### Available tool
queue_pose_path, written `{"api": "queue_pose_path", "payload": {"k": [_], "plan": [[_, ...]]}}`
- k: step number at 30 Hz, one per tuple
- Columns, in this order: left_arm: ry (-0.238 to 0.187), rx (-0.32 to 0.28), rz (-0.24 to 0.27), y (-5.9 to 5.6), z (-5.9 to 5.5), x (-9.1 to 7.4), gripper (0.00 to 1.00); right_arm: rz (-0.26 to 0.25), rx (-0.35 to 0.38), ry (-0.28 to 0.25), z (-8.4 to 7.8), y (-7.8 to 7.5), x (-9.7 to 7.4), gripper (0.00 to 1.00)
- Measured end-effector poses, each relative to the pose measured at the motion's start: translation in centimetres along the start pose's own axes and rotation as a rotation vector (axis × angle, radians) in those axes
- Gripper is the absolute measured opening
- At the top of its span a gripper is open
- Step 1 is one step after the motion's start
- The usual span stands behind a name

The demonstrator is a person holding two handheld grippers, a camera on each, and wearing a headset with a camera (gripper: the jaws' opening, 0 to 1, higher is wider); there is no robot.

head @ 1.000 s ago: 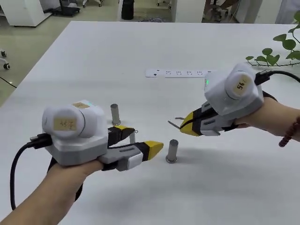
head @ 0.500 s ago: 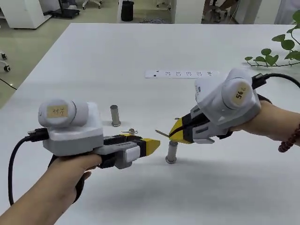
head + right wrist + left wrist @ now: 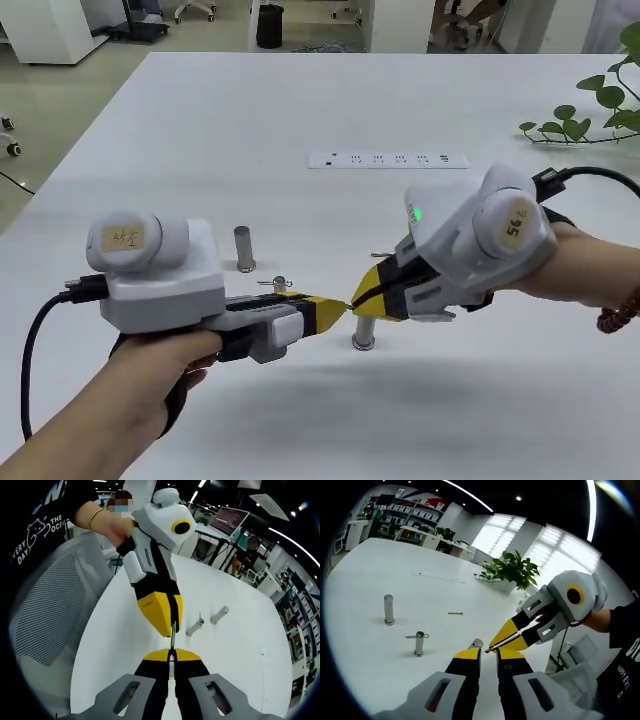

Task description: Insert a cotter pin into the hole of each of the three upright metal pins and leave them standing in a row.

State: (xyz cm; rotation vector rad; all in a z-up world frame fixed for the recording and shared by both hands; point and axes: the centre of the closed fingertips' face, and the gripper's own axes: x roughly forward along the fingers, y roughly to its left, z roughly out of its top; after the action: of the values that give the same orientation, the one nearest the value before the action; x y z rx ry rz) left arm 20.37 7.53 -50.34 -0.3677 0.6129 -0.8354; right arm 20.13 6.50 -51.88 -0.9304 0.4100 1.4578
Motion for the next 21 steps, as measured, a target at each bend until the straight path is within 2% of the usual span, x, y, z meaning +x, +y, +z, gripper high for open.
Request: {"api": "queue_pose_path", "payload": {"k": [6,21], "plan": [[-0.004,-0.004,-0.009,-0.14,0.05,0.01,0.03,0.000,-0.011,-0.003,0.37,0.10,0.07,0.00],[0.001,-0.013,-0.008,-0.06,-0.26,-0.01,0.00,-0.001,-0.013,-0.011,0.99,0.21,0.35,0.00]]}}
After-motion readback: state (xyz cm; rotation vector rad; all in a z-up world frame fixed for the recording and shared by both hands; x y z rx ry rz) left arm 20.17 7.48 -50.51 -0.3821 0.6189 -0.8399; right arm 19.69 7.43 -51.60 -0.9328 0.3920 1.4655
